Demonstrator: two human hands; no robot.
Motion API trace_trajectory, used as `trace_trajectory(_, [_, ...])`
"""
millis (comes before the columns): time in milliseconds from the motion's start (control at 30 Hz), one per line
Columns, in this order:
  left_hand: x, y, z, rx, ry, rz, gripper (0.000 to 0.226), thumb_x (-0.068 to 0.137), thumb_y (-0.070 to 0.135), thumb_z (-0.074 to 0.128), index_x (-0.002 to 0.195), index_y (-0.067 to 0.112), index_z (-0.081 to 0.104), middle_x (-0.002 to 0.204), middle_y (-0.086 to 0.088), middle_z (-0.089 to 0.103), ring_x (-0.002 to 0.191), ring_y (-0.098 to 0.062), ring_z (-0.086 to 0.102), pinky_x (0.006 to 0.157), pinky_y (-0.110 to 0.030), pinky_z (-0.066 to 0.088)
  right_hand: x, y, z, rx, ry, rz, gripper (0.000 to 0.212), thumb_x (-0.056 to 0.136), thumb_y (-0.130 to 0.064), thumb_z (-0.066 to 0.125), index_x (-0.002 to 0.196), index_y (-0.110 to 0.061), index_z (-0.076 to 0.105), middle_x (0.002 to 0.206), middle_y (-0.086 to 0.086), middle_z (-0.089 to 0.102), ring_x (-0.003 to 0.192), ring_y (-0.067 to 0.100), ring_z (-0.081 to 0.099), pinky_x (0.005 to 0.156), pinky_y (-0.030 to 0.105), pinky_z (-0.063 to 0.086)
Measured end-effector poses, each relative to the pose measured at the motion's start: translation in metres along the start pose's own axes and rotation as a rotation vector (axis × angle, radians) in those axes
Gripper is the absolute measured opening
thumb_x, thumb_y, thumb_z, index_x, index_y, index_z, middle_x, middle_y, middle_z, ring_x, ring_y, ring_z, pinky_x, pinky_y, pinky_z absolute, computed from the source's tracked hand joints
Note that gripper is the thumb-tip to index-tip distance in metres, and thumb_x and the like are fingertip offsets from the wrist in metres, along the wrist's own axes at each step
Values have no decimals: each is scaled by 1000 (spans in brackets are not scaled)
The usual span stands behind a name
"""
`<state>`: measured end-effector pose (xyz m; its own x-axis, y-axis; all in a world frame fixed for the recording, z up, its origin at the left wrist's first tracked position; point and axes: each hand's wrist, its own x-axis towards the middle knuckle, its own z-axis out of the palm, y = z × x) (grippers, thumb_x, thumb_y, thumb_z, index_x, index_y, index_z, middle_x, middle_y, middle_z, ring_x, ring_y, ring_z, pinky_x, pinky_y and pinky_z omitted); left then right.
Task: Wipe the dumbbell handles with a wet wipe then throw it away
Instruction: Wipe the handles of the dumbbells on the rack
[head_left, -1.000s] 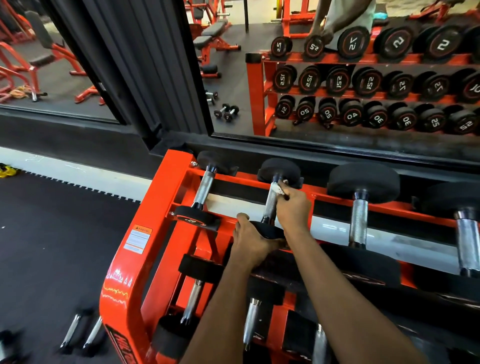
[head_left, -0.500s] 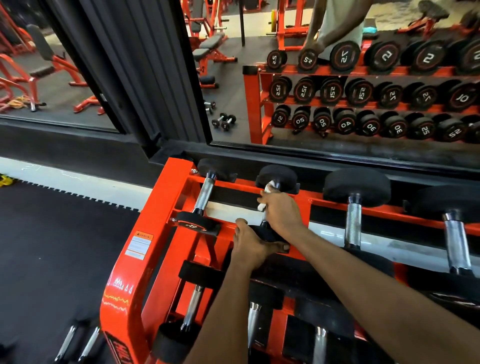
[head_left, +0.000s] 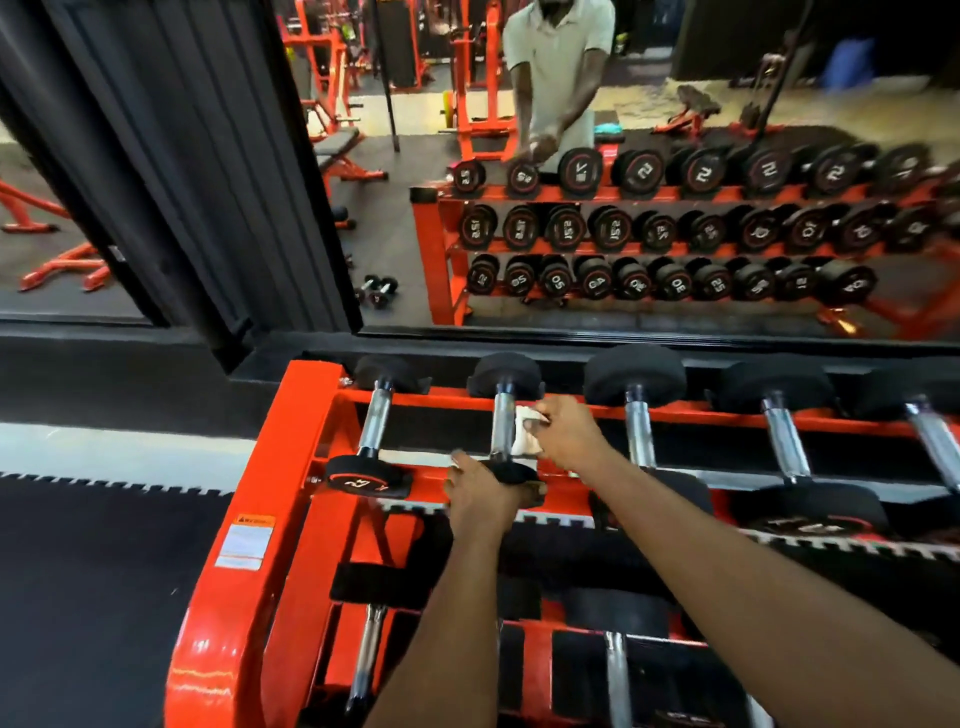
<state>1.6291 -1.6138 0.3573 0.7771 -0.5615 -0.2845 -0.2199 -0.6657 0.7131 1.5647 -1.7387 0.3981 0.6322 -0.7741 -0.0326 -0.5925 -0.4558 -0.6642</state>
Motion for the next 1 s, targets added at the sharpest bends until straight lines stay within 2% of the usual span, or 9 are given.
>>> trace_trajectory(133, [-13, 15, 5, 214, 122, 106, 115, 65, 58, 86, 148, 8, 23, 151, -17, 35, 143, -36, 29, 120, -51, 23, -26, 18, -32, 206, 116, 142, 17, 87, -12, 71, 83, 3, 63, 76, 24, 63, 70, 37, 70, 62, 52, 59])
trace_trajectory(267, [-26, 36, 11, 208, 158, 258, 88, 83, 51, 74, 145, 4, 33, 151, -18, 36, 147, -35, 24, 125, -52, 10, -55, 23, -68, 271, 225, 214, 15, 85, -13, 75, 77, -8, 63, 82, 19, 67, 72, 31, 71, 55, 40, 60])
trace_trajectory(367, [-42, 52, 21, 161, 136, 365, 70, 85, 46, 72, 134, 3, 46, 140, -17, 47, 138, -36, 36, 121, -49, 22, -76, 38, -93, 195, 314, 247, 10, 85, -16, 74, 89, -10, 67, 88, 10, 69, 80, 22, 66, 55, 25, 50])
trace_trajectory(467, [-55, 66, 34, 90, -43, 412, 56, 85, 43, 72, 122, 6, 52, 126, -12, 56, 123, -33, 49, 104, -44, 42, -86, 55, -111, 183, 366, 278, 13, 85, -15, 70, 97, -11, 66, 93, 8, 68, 91, 26, 65, 76, 36, 54])
trace_trajectory(567, [-70, 78, 58, 198, -246, 366, 74, 84, 54, 69, 134, 4, 48, 135, -14, 54, 126, -33, 50, 104, -43, 44, -95, 76, -123, 154, 408, 315, 20, 88, -13, 67, 107, -9, 67, 104, 12, 69, 98, 29, 64, 81, 33, 52])
trace_trajectory(700, [-78, 97, 83, 230, -279, 218, 113, 77, 69, 68, 153, -2, 24, 156, -20, 33, 142, -36, 32, 114, -44, 33, -99, 106, -132, 141, 418, 335, 22, 90, -16, 66, 111, -11, 66, 106, 11, 69, 98, 28, 64, 81, 32, 49])
trace_trajectory(800, [-80, 102, 97, 109, -319, 64, 152, 53, 79, 81, 158, 0, 2, 162, -22, 21, 147, -37, 29, 116, -47, 34, -95, 126, -133, 161, 392, 331, 25, 91, -18, 66, 115, -12, 65, 109, 11, 69, 99, 29, 64, 78, 27, 45])
trace_trajectory(900, [-88, 104, 119, 11, -120, -3, 156, 36, 76, 88, 151, 0, 15, 151, -24, 37, 137, -38, 42, 109, -48, 44, -83, 150, -128, 196, 315, 323, 27, 92, -19, 65, 118, -12, 63, 114, 11, 68, 103, 30, 63, 83, 30, 46])
trace_trajectory(1000, [-85, 104, 124, -15, -83, -10, 149, 34, 72, 91, 145, 1, 23, 143, -20, 46, 130, -36, 49, 105, -46, 48, -71, 161, -118, 161, 255, 321, 26, 92, -21, 62, 116, -12, 61, 112, 15, 68, 102, 32, 63, 81, 33, 48])
